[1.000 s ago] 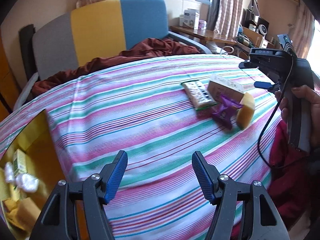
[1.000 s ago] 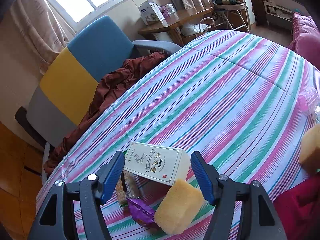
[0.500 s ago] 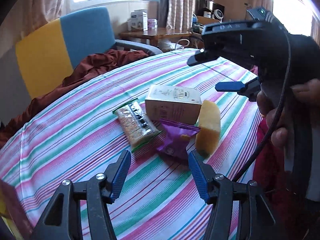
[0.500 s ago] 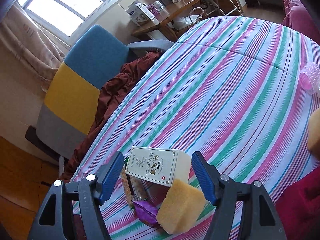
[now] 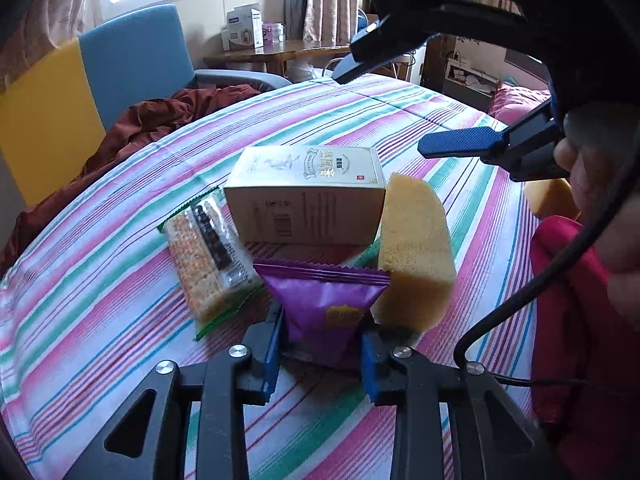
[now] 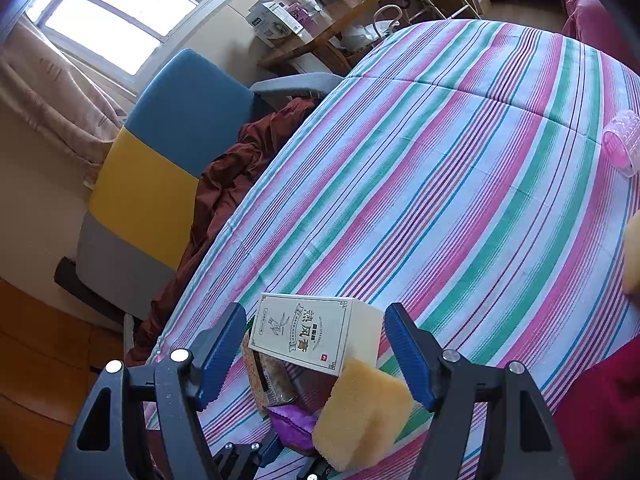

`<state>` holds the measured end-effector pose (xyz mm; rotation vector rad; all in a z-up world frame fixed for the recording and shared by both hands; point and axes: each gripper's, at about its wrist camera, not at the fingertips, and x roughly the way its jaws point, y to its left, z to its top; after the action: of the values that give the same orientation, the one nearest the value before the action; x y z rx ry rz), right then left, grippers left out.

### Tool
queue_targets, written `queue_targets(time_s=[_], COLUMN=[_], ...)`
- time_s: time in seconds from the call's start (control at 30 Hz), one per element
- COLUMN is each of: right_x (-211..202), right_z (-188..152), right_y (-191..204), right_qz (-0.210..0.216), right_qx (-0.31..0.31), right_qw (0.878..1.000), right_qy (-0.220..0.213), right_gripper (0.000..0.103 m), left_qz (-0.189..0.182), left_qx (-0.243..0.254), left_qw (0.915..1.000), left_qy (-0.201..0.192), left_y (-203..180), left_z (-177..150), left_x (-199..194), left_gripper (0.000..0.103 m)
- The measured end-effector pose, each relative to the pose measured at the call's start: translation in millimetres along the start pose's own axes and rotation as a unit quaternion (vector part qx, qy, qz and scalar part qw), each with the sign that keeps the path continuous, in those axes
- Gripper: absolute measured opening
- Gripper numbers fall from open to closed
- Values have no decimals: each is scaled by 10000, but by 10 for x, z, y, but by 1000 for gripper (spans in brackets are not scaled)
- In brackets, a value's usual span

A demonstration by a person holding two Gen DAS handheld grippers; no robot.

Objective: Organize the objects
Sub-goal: 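Grasp the yellow sponge with the right gripper while the left gripper holds the purple packet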

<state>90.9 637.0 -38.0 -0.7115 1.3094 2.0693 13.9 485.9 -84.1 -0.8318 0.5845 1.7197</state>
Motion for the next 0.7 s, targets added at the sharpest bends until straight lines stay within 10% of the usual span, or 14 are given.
queue_targets(time_s=[0.7], right_x=[227], right_z=[-74], right_y=[-8], right_qz=[-587], right_qx=[-183], right_qw=[9967], right_qy=[538], right_gripper=[73], left_qz=[1256], left_qx=[-1925], left_qw=[9732], left_qy=[-90], left_y=[680], left_z=[-1211], left_x=[-1071], left_gripper=[32])
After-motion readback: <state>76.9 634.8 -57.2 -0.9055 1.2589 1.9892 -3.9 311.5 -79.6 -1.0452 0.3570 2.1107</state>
